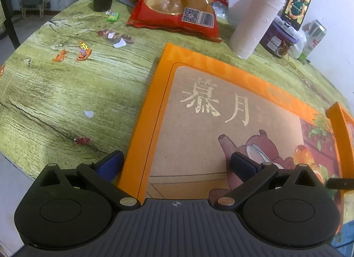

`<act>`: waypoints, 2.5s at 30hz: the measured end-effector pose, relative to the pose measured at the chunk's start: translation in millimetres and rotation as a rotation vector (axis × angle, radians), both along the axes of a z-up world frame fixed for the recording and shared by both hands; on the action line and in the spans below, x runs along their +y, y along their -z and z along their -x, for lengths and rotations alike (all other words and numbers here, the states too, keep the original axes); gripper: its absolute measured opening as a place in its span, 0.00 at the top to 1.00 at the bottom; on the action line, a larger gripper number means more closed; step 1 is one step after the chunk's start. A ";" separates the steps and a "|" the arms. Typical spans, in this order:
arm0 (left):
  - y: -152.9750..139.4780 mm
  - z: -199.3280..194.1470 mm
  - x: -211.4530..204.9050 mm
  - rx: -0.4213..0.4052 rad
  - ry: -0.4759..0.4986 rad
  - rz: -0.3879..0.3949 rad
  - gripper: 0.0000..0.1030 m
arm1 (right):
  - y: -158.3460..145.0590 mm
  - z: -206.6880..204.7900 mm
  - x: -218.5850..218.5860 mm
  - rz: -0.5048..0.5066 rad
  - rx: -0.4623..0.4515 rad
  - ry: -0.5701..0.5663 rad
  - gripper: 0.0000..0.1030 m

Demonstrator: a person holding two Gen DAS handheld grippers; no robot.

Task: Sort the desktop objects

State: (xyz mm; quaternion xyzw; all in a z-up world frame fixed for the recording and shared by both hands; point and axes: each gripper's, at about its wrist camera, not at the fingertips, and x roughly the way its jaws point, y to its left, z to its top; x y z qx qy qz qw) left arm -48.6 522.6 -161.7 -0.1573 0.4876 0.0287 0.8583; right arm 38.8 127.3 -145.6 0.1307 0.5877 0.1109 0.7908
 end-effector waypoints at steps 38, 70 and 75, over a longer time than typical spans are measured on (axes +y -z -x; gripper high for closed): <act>-7.6 38.9 -13.6 0.095 0.092 -0.017 0.00 | -2.5 23.3 -4.7 0.020 0.015 -0.030 0.07; -2.0 24.2 -6.2 0.126 0.083 0.031 0.00 | -2.4 10.0 -8.1 0.005 0.023 -0.028 0.09; -2.1 23.8 -6.3 0.127 0.081 0.029 0.00 | -4.0 15.7 -6.0 0.014 0.021 -0.040 0.09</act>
